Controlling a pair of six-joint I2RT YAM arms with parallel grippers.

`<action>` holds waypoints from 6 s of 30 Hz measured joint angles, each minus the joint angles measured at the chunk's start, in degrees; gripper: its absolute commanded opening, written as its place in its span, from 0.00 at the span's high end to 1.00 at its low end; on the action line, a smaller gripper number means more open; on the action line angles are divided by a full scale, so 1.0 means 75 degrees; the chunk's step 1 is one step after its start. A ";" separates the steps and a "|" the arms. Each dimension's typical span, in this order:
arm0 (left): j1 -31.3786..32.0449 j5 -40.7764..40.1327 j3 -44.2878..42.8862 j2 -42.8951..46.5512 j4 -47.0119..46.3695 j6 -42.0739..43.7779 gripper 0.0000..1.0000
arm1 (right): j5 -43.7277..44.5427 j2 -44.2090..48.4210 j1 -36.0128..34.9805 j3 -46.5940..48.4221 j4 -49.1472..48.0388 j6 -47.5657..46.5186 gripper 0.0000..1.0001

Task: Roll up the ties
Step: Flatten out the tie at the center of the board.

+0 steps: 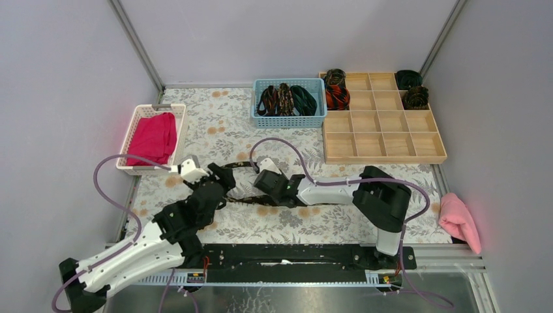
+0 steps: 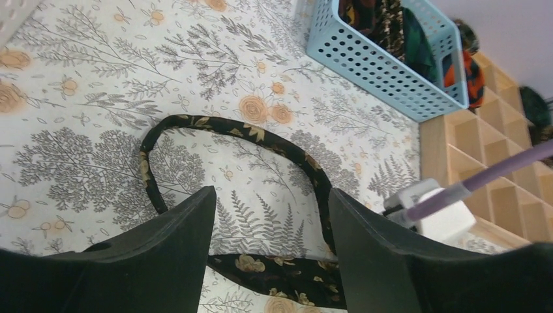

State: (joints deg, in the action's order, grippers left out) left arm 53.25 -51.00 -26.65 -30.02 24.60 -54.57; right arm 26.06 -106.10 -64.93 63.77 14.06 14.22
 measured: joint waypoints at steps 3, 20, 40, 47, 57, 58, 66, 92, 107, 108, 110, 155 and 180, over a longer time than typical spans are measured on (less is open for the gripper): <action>0.0000 -0.0137 -0.0440 -0.0731 0.0277 0.0017 0.28 | 0.0055 0.0216 -0.0006 -0.0128 -0.0029 0.0128 0.51; -0.3040 0.2489 -0.3002 -0.5627 0.0015 0.1626 0.92 | 0.2034 0.5336 0.0023 -0.1451 0.0973 0.1836 0.85; -0.2713 0.5062 0.0280 -0.3115 -0.1536 0.1204 1.00 | -0.0449 0.2684 0.1480 -0.2503 0.0574 0.2553 1.00; -0.2704 0.5013 0.1023 -0.3136 -0.1781 0.0979 1.00 | -0.0635 0.2372 0.1480 -0.2413 0.0458 0.2751 1.00; -0.2704 0.4916 0.1207 -0.3558 -0.2363 0.0857 1.00 | -0.0181 0.2241 0.1545 -0.2267 0.1169 0.3308 1.00; -0.2704 0.4916 0.1215 -0.3590 -0.2369 0.0836 1.00 | -0.0140 0.2241 0.1588 -0.2267 0.1230 0.3360 1.00; -0.2704 0.4916 0.1343 -0.3392 -0.2410 0.0685 1.00 | 0.0440 0.2302 0.2104 -0.2384 0.1606 0.3602 0.99; -0.2704 0.5324 0.1655 -0.2815 -0.2882 0.0670 0.96 | 0.0775 0.3279 0.3611 -0.2600 0.2565 0.3244 1.00; -0.2704 0.5936 0.1955 -0.2841 -0.3608 0.0697 0.96 | 0.0230 0.2474 0.4392 -0.2527 0.2361 0.3768 1.00; -0.2704 0.5957 0.1982 -0.2865 -0.3675 0.0697 0.96 | 0.0254 0.2445 0.4462 -0.2500 0.2363 0.3806 0.99; -0.2704 0.5995 0.2057 -0.2973 -0.3853 0.0694 0.97 | 0.0315 0.2396 0.4596 -0.2457 0.2369 0.3893 0.98; -0.2704 0.5065 -0.0463 -0.1897 -0.2783 0.0965 0.90 | -0.1845 0.4852 0.5307 -0.1798 0.1306 0.1798 0.80; -0.2704 0.4730 0.0067 -0.2731 -0.2562 0.0985 0.94 | -0.2425 0.1938 0.5269 -0.1961 0.0370 0.1807 0.95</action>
State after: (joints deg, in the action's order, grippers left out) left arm 32.97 -15.53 -26.15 -50.50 5.39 -47.18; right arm 7.88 -91.57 -25.41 49.06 16.84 27.77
